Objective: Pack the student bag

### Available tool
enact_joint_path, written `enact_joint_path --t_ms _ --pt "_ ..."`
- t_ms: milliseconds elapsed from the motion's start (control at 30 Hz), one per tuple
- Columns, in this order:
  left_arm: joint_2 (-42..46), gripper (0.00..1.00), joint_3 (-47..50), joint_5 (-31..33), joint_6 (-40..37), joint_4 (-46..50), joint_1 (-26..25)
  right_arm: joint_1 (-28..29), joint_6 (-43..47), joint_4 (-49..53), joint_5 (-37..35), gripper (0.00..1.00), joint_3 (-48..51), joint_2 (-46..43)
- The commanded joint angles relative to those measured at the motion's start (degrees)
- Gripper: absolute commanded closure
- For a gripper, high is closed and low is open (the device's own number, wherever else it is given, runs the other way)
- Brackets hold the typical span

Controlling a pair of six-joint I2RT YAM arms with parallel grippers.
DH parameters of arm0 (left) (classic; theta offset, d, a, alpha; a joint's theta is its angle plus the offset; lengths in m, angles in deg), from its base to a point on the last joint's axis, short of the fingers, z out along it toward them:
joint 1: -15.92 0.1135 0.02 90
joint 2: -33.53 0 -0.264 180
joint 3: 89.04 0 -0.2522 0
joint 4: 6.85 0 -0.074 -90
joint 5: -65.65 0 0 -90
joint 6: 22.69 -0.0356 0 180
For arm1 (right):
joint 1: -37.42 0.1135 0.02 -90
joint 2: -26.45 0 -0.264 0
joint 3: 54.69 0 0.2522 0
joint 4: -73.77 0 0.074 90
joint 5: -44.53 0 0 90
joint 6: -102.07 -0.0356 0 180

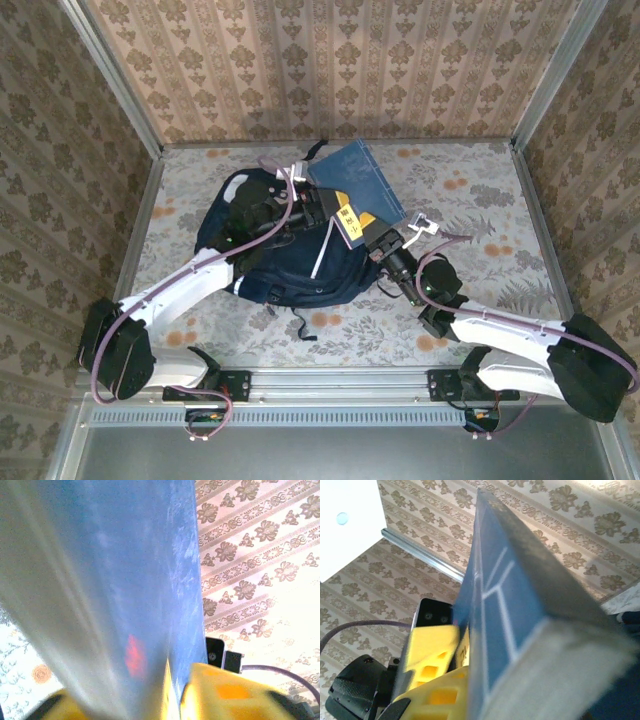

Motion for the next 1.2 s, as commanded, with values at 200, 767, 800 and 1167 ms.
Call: enact_joint_path --t_ms 200,767,800,1167 --pt "4.7 0.45 -8.4 5.7 -22.6 35.2 4.4 -2.0 3.8 33.8 -8.3 1.0 2.4 -20.5" --pt "-15.2 0.51 -19.3 9.5 -37.2 54.7 3.7 -2.5 6.2 62.6 -8.3 1.0 12.1 -51.4" --pt "-16.0 0.52 -19.7 9.2 -37.5 54.7 3.5 -2.5 6.4 63.1 -8.1 1.0 12.2 -51.9" --pt "-23.8 0.53 -22.9 10.2 -38.7 55.2 0.0 -2.8 6.3 61.1 -7.5 1.0 14.5 -52.7"
